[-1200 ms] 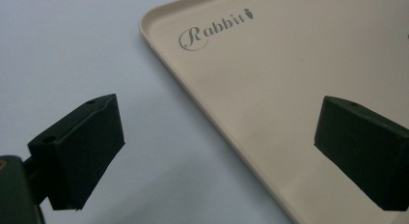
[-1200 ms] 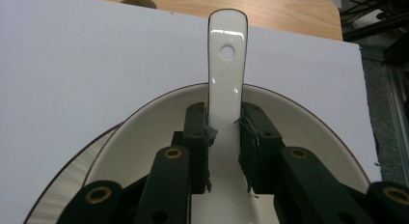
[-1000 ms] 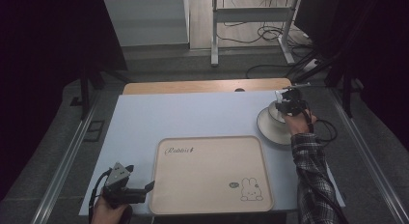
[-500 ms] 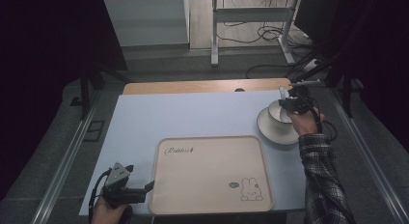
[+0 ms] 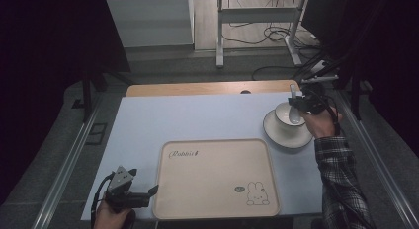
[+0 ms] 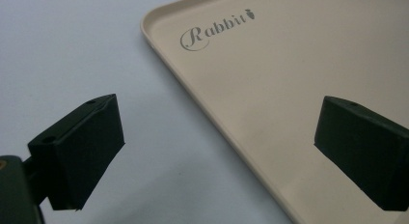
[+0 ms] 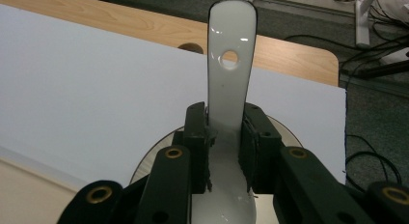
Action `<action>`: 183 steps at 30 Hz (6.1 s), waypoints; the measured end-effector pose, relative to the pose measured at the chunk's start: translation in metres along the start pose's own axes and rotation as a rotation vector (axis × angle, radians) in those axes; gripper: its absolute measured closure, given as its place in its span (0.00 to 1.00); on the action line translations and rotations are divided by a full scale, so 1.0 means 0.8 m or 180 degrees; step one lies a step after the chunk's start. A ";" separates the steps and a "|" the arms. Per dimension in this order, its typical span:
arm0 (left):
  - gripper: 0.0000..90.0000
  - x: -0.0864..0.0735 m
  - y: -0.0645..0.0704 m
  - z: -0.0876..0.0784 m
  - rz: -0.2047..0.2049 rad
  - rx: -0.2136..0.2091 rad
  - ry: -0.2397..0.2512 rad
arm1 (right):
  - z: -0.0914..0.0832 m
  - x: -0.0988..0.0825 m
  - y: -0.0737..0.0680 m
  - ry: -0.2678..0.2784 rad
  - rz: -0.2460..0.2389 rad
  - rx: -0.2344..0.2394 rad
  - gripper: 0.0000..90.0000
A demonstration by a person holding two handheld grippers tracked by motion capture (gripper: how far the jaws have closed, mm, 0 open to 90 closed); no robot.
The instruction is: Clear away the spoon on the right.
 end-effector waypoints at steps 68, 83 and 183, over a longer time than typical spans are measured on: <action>0.04 0.000 0.003 0.000 0.0084 0.0016 -0.0009 | -0.012 -0.085 -0.168 -0.1294 -0.0539 0.1101 0.83; 0.04 0.000 0.004 0.000 0.0092 0.0018 -0.0012 | 0.016 -0.129 -0.207 -0.1732 -0.0611 0.1287 0.83; 0.04 0.000 0.001 -0.001 0.0014 -0.0036 0.0025 | 0.045 -0.204 -0.165 -0.0860 -0.0501 0.0999 0.99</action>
Point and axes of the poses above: each handheld gripper's, and its own axes: z roughly forward along the jaws, x roughly out of its top, y roughly to its right, the point moved 4 cm from there along z, roughly forward along the jaws, and after that the axes turned 14 degrees about x, right-handed, at the moved point
